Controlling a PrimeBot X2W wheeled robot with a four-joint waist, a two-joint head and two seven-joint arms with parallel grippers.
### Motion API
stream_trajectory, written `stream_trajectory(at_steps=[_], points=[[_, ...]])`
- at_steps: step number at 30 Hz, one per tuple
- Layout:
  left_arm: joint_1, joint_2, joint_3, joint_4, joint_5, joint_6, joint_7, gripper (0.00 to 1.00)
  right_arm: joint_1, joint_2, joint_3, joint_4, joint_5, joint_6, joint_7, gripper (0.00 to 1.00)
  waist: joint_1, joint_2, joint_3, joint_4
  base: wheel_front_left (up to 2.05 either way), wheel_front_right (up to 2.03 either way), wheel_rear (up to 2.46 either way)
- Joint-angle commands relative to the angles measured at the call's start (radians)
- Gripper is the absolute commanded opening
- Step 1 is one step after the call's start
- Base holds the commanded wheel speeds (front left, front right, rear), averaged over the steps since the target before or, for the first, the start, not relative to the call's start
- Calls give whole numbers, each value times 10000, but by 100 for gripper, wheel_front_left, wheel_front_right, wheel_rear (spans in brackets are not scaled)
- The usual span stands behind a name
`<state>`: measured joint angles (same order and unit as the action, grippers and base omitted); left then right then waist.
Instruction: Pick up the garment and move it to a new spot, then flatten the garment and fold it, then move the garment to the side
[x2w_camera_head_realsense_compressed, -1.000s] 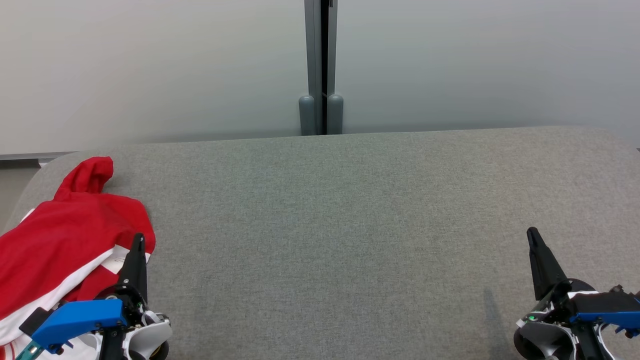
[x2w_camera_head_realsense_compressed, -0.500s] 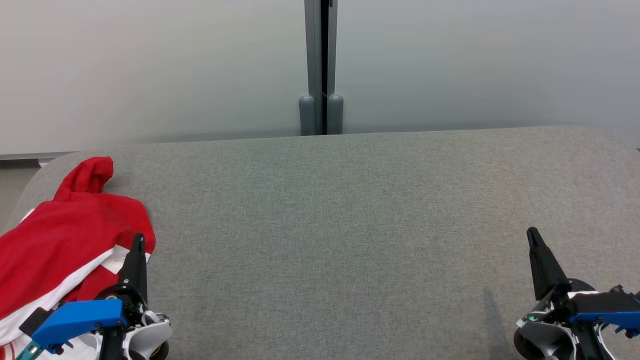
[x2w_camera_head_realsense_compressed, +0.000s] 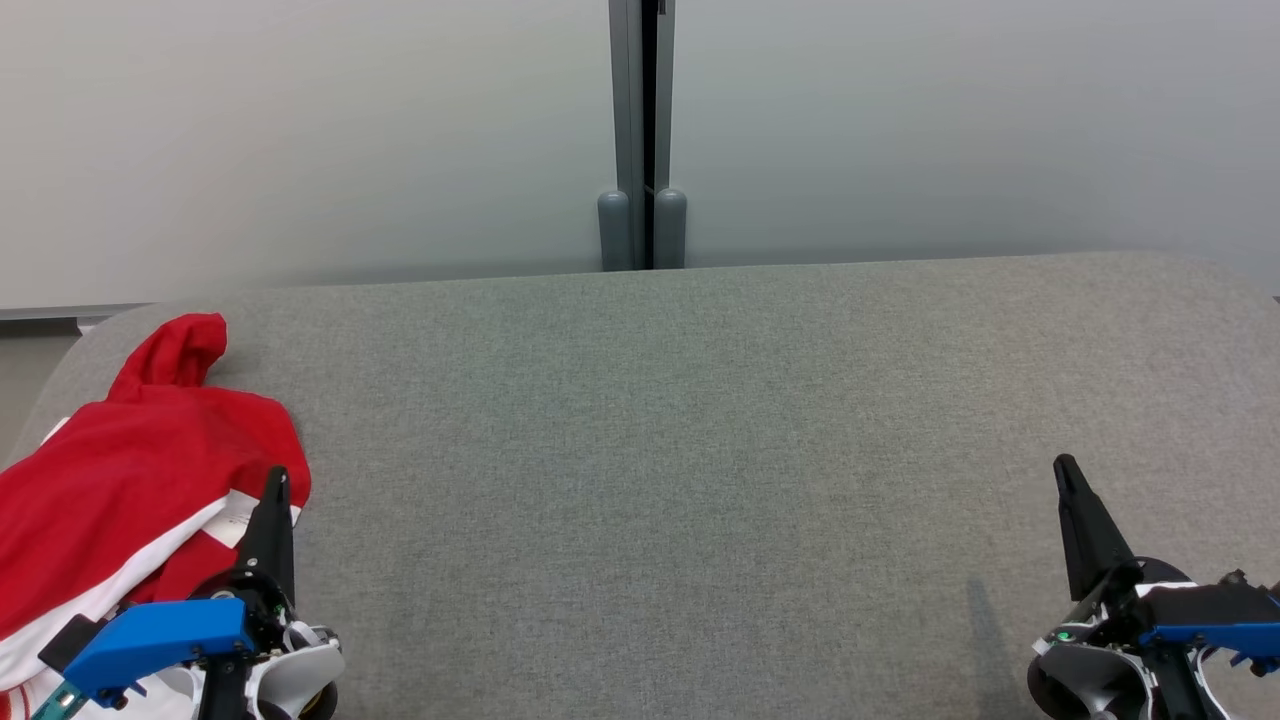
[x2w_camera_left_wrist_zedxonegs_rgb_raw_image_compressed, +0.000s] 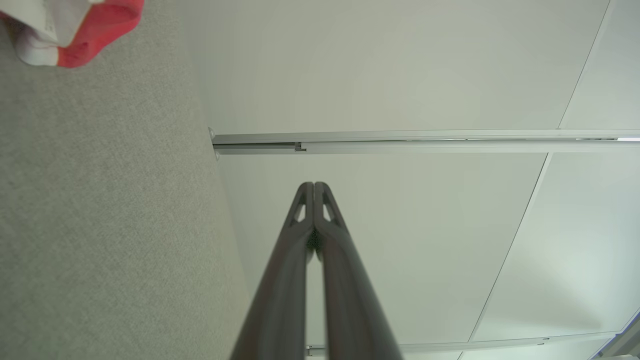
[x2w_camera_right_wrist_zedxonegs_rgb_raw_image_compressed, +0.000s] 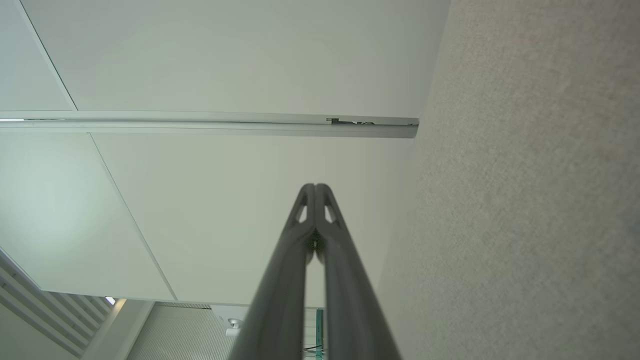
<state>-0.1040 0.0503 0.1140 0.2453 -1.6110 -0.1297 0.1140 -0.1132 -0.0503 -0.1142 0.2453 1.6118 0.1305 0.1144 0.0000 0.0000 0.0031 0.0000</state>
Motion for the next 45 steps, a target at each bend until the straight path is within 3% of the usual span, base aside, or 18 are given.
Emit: stream_trajectory(at_steps=[1, 2, 23, 33, 45], points=[[-88, -10, 16, -37, -39, -20, 28, 0, 121, 8, -11, -43, 23, 4, 21, 0, 0, 0, 0, 0, 0, 0, 0], [2, -2, -1, 13, 1, 2, -4, 100, -1, 2, 4, 9, -2, 0, -2, 100, 0, 0, 1, 0, 0, 0, 0], [46, -23, -338, -357, 850, -2, -908, 100, -55, -102, 711, -667, -377, -1, -712, 100, 0, 0, 45, -56, 0, 0, 0], [17, -15, -276, -616, 2645, -4, -1321, 100, -233, -476, 1364, -996, -1202, 0, -1311, 100, 0, 0, 65, -110, 0, 0, 0], [92, -6, -416, -970, 5358, 291, -1764, 100, -321, -605, 1699, -1056, -3571, 2, -1760, 100, 0, 0, 71, -158, 0, 0, 0]])
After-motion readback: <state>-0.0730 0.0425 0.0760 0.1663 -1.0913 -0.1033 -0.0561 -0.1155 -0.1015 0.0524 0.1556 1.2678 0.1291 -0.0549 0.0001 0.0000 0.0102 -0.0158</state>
